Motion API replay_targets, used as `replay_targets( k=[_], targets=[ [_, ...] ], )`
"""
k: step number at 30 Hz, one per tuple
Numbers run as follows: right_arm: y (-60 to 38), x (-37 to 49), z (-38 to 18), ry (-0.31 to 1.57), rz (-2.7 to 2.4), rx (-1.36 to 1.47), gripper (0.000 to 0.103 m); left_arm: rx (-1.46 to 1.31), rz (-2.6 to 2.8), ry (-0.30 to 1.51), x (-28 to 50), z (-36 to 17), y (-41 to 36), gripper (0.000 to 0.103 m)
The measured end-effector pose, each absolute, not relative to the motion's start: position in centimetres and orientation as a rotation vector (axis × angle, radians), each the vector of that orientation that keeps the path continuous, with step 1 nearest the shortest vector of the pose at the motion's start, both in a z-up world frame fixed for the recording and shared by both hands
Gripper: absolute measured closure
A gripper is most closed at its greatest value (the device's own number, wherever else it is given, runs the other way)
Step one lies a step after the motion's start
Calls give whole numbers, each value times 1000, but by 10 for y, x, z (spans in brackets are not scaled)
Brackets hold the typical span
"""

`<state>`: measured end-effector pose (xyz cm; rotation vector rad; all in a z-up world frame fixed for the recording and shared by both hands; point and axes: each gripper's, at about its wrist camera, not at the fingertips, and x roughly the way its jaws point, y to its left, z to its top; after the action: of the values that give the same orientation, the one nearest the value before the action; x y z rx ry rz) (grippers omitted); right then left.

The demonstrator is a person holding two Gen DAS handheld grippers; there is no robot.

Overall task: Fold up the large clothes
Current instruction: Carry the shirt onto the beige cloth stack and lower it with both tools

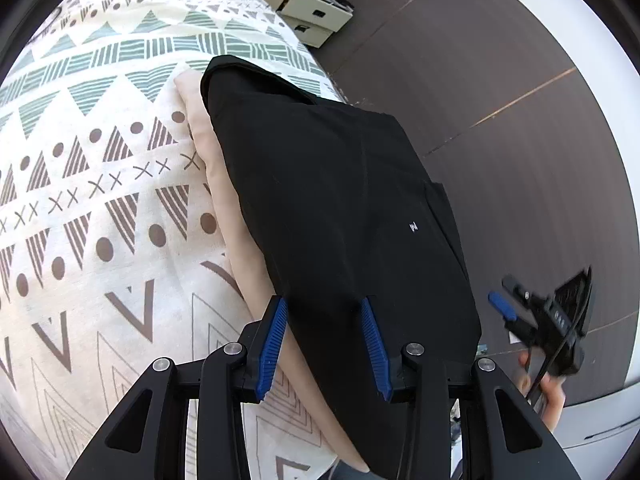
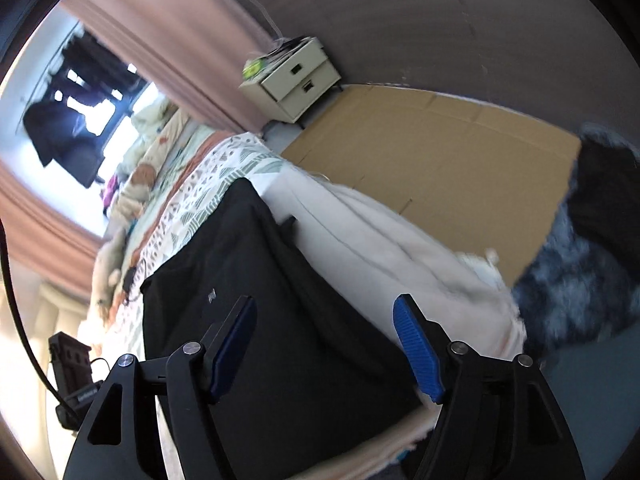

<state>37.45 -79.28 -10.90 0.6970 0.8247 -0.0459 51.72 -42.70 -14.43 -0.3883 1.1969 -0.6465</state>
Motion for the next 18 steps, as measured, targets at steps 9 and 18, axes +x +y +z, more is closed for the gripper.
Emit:
replay_targets(
  k=[9,18],
  targets=[
    [-788,312,-168,698,44,982,32,-380,-668,1199,490,-152,-427,62],
    [-760,337,-209,732,91,1107,32,-369,-682,1182,489,-149,-433,62]
  ],
)
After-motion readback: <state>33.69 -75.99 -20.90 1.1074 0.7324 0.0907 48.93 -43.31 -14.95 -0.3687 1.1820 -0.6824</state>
